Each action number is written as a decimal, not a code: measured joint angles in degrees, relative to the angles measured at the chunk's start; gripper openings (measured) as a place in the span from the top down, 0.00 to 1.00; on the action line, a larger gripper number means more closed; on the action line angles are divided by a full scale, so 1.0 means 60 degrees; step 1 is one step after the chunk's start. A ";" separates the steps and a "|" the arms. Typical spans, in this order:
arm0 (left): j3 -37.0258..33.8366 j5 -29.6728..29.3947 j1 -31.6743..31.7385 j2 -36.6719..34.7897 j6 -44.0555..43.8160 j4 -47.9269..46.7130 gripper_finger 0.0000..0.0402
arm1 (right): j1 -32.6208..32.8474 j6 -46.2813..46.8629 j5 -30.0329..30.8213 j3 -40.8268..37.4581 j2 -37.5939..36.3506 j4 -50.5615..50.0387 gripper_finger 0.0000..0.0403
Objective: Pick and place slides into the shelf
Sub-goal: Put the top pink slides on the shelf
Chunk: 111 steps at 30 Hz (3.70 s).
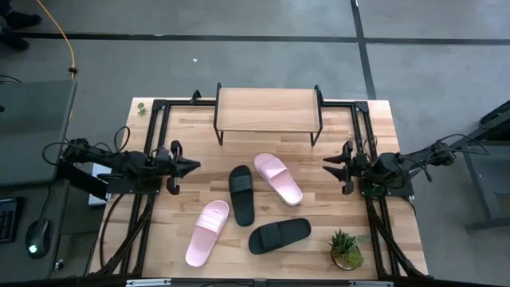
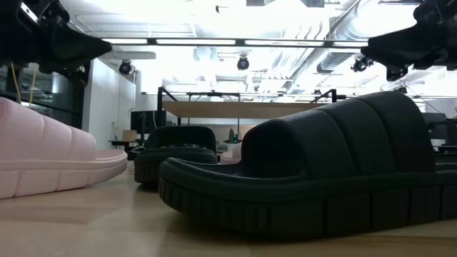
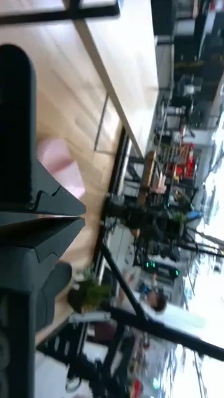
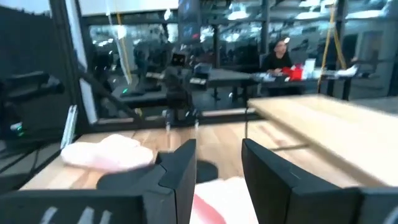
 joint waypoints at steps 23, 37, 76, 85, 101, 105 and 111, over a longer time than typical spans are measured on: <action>0.2058 -0.1969 0.0007 0.0993 0.0311 0.0993 0.49 | 0.0006 -0.1560 0.0891 0.4828 0.5606 -0.3827 0.70; 0.2065 -0.3668 -0.0004 0.0990 0.0731 0.2055 0.41 | 0.0010 -0.0907 0.3033 0.8736 1.1373 -0.6601 0.70; 0.2062 -0.2961 -0.0004 0.1361 -0.0999 0.1360 0.44 | 0.0567 0.1780 0.1815 1.0688 1.5471 -0.7328 0.70; 0.2062 -0.2957 -0.0004 0.1361 -0.1220 0.1147 0.44 | 0.0567 0.1102 0.2258 1.0682 1.6251 -0.7467 0.70; 0.2062 -0.2961 -0.0004 0.1357 -0.1220 0.1147 0.44 | 0.0424 0.1126 0.4109 1.0675 1.7839 -0.7324 0.54; 0.2062 -0.2961 -0.0004 0.1357 -0.1217 0.1148 0.44 | 0.0380 0.1121 0.4226 1.0688 1.7839 -0.7266 0.49; 0.2062 -0.2968 -0.0004 0.1357 -0.1217 0.1147 0.44 | 0.0086 0.1099 0.4228 1.0688 1.7839 -0.6683 0.48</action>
